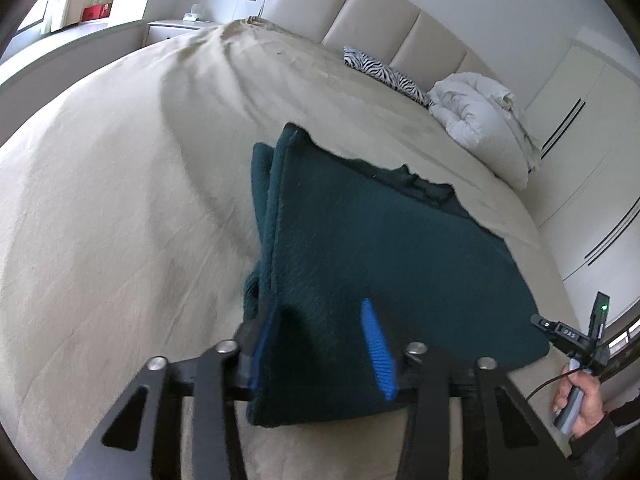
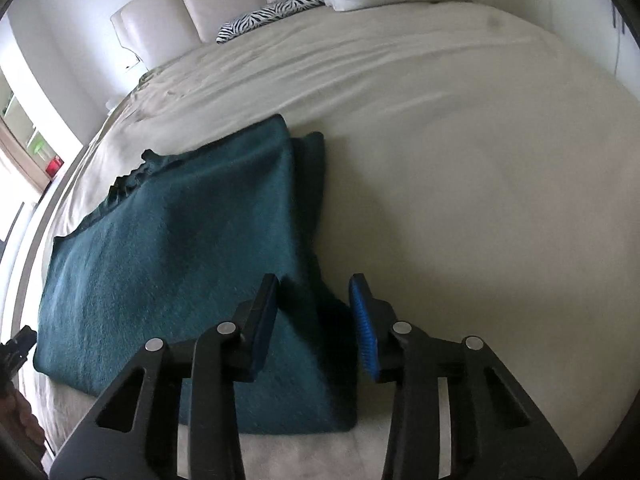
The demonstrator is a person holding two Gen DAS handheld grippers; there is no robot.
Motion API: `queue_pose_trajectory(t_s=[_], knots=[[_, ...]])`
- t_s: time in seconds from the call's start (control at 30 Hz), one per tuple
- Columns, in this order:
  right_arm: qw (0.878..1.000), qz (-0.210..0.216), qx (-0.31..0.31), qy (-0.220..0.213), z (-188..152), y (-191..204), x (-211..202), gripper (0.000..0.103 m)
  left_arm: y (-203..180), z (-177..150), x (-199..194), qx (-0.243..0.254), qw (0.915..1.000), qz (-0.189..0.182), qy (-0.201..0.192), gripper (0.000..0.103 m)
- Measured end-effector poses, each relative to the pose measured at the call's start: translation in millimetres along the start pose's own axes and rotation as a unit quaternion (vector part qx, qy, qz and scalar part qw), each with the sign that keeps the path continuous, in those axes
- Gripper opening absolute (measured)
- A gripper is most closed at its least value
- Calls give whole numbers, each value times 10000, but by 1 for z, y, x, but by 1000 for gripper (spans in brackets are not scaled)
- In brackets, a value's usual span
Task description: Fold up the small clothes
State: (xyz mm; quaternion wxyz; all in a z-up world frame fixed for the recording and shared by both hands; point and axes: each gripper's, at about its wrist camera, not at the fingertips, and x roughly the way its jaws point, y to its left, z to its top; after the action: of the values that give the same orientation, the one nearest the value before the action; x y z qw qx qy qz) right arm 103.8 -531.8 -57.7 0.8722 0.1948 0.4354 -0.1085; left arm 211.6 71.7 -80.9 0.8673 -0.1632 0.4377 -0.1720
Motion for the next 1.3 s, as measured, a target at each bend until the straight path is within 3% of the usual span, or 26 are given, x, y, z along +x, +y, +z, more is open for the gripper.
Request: queue_pose_trajectory(t_s=[0.1,0.27,0.57,0.73,1.3], knots=[[9999,48,-125,-29,-3,2,-8,6,2,-3,2,-24,10000,71,48,25],[9996,77,-128,-245,-7,5,-31,5,8,-5,3,-94,9997,176,119,9],[9992,228,329,-14,-28,-19,-28,5,13,-15,3,100,9994,215,247,4],[9973,430,566,-173,-29,-25,-19,5,14,-16,0,153,9993,217,272,4],[9998,161,-35,-103,-21,-5,-8,6,19,-33,-11,-62,9996,179,187,1]])
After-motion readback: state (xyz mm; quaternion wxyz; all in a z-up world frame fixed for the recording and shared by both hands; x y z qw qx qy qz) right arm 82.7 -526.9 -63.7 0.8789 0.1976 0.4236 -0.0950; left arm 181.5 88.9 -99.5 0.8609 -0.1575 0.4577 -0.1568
